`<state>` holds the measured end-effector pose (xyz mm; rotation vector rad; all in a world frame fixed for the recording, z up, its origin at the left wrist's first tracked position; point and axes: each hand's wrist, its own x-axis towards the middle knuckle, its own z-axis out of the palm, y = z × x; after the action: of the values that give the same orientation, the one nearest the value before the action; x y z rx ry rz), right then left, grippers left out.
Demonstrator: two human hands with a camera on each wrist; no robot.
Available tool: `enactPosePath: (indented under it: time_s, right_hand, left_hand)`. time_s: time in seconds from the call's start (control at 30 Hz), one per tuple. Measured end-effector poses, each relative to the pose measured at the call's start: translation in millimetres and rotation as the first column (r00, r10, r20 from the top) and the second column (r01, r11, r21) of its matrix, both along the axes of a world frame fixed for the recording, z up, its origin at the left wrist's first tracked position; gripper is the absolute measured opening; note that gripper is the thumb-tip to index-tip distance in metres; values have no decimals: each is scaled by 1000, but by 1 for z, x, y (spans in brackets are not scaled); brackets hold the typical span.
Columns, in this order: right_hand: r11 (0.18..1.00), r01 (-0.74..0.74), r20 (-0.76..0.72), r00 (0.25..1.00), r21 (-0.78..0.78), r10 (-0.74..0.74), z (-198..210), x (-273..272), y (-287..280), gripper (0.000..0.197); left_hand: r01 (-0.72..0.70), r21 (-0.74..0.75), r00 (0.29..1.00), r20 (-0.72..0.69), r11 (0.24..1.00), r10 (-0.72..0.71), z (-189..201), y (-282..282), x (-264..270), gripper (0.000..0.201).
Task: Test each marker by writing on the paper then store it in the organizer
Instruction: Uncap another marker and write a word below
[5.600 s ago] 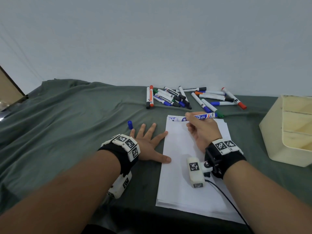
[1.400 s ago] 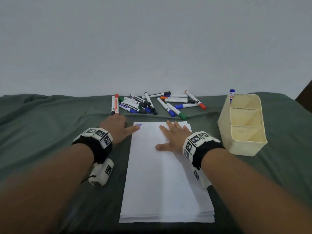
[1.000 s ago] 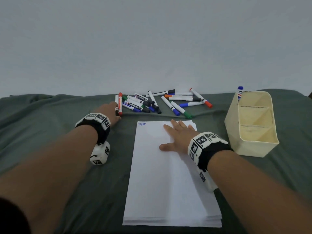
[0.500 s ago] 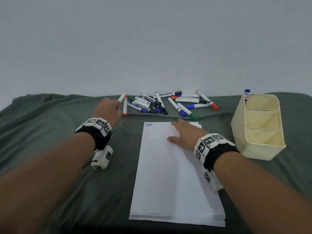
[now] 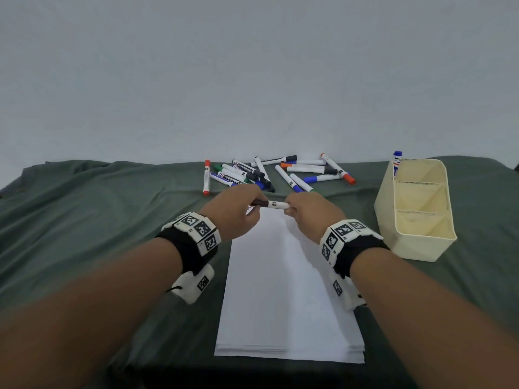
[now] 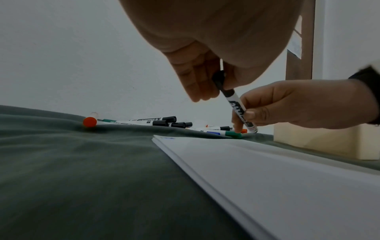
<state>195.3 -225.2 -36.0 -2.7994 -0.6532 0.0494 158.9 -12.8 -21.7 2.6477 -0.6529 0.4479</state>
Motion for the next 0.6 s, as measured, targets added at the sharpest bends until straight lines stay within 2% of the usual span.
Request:
enactPosePath:
  time_s: [0.03,0.13,0.2,0.27,0.43,0.6]
  right_hand:
    - [1000,6,2,1000,20,-6,0,0,0,14]
    - [1000,-7,27,1000,24,7,-2,0,4,16]
    - [999,-39,55,998,12,38,-4,0,5,18]
    - [998,-55,56,997,-1,55,-3,0,5,17]
    - [997,-75,6,997,9,74,-2,-2,4,18]
    - [997,-69,-32,997,38,70,-2,-5,9,17]
  left_hand:
    - [-33,11,999,-30,999,34,0,-2,3,13]
    - [-114,123,988,-92,986,125,0,-11,13,21]
    - [-141,310,972,-135,940,191,2,-17,19,20]
    - [-108,454,968,-154,885,197,2,-18,23,19]
    - [-58,455,964,-206,889,169,3,-11,24,26]
    - [-69,425,945,-262,903,195,3,5,24,30]
